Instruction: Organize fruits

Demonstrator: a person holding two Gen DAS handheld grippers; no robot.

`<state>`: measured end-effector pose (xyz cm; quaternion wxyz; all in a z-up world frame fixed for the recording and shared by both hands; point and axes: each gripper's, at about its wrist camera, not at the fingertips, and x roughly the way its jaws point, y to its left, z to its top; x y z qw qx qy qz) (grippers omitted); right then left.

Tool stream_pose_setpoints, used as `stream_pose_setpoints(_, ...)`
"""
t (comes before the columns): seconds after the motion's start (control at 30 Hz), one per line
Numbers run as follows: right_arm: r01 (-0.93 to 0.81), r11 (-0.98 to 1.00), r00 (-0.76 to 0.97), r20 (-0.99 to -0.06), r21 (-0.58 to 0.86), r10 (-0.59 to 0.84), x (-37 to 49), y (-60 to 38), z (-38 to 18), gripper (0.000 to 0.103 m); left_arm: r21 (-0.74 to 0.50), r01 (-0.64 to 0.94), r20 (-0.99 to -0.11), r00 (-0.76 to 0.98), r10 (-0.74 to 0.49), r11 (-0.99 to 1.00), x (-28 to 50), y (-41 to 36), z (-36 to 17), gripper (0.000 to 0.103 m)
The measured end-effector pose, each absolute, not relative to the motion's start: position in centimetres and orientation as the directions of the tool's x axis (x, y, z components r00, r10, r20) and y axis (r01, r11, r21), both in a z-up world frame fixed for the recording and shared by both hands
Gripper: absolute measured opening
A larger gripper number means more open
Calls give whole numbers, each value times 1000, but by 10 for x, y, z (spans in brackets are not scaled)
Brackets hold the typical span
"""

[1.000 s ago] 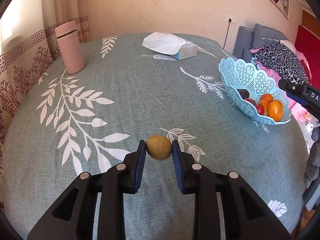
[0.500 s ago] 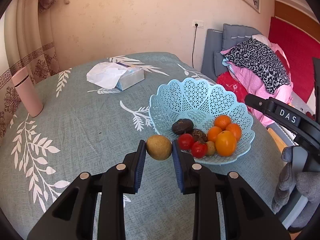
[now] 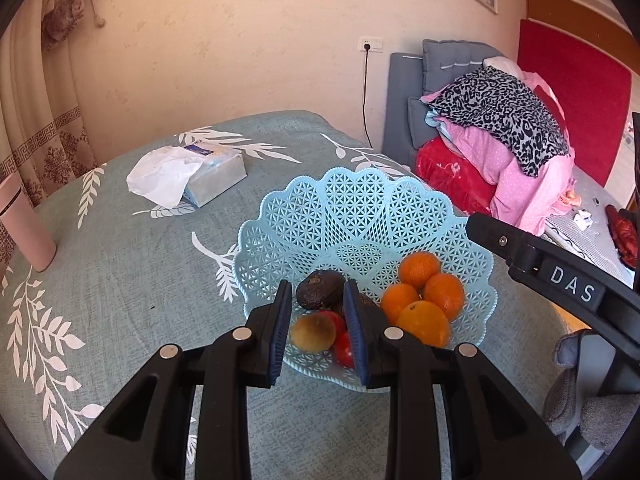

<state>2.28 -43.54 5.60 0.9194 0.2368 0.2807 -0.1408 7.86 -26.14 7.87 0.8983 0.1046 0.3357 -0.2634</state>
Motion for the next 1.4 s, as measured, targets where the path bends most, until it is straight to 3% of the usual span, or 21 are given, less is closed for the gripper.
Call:
stream_pose_setpoints(0.1, 397, 846, 801, -584, 356, -130, 22, -437, 55, 74, 27, 534, -648, 653, -392, 845, 79, -261, 79, 29)
stream_pose_setpoints(0.2, 401, 845, 802, -582, 354, -136, 21, -437, 55, 82, 58, 522, -635, 677, -372, 851, 76, -259, 78, 53)
stream_pose_setpoints(0.43, 394, 854, 800, -585, 341, -135, 22, -434, 54, 87, 174, 493, -578, 752, -317, 853, 65, -256, 78, 66)
stream_pose_setpoints(0.53, 398, 852, 799, -585, 340, -140, 21, -435, 54, 89, 217, 483, -544, 781, -306, 848, 58, -256, 79, 79)
stream_pose_setpoints(0.9, 417, 849, 795, -583, 324, -167, 9, -440, 51, 95, 329, 450, -475, 839, -266, 830, 39, -258, 79, 89)
stream_pose_setpoints(1.4, 280, 957, 767, -618, 79, -173, -7, -389, 26, 97, 385, 353, -448, 879, -161, 853, 36, -241, 69, 94)
